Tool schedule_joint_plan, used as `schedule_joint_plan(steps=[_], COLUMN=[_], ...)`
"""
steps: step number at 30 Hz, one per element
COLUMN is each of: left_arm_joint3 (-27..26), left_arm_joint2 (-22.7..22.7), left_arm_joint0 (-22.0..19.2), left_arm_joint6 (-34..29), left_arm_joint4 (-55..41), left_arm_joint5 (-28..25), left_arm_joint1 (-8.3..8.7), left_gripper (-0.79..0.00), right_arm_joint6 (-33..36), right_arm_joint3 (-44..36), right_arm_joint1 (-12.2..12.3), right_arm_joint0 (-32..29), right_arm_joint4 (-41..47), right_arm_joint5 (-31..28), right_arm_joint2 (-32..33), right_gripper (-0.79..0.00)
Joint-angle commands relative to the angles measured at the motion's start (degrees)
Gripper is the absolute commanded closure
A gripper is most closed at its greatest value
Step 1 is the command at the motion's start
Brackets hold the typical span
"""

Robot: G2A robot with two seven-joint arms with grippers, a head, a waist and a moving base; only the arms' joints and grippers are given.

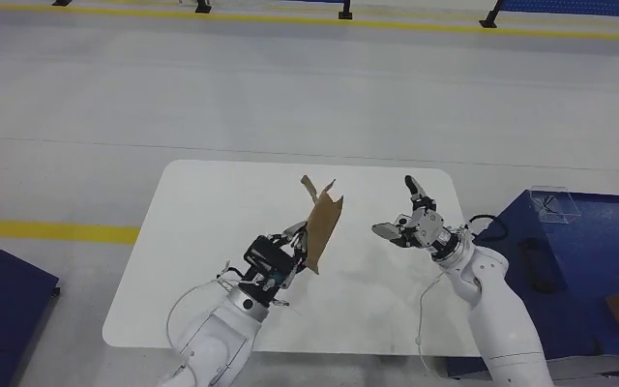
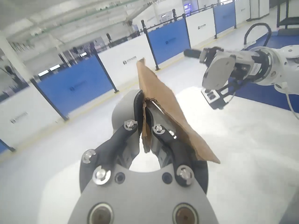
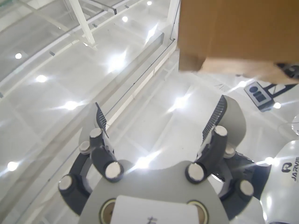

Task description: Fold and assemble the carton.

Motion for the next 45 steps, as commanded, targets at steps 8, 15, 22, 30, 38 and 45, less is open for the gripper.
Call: schedule_joint_plan(steps=[8,15,22,30,38,45], left_arm_joint3=[2.44,2.63,3.31,7.70,16.04,16.04], left_arm_joint2=[-1.23,-1.16,-3.49,-9.53,-9.51,-9.51], left_arm_joint0=[-2.36,-2.22,-2.73,-6.23,-9.66,-9.66], left_arm_joint6=[-4.17,-4.43,-22.65,-38.16,-51.96,-51.96], left_arm_joint4=[-13.08,-13.20,-53.59,-98.68,-128.17,-128.17], left_arm_joint5=[-4.33,-4.46,-5.69,8.79,25.96,25.96], left_arm_joint1=[-0.36,-0.36,-1.20,-1.68,-2.26,-2.26], left_gripper=[0.000,0.000,0.000,0.000,0.000,0.000], right_arm_joint6=[3.88,4.39,11.03,19.69,20.98,20.98], right_arm_joint3=[0.55,-1.36,-4.32,-6.45,-5.76,-5.76], right_arm_joint1=[0.36,0.03,0.51,1.64,1.67,1.67], right_arm_joint0=[-1.17,-2.03,-1.56,-1.51,-1.92,-1.92], right_arm_joint4=[2.00,2.88,-0.47,-8.02,-7.50,-7.50], right_arm_joint5=[2.30,1.98,1.04,-1.70,-0.85,-0.85], right_arm_joint2=[1.69,-0.08,2.20,6.96,6.83,6.83], right_gripper=[-0.785,-0.785,-0.785,-0.785,-0.785,-0.785])
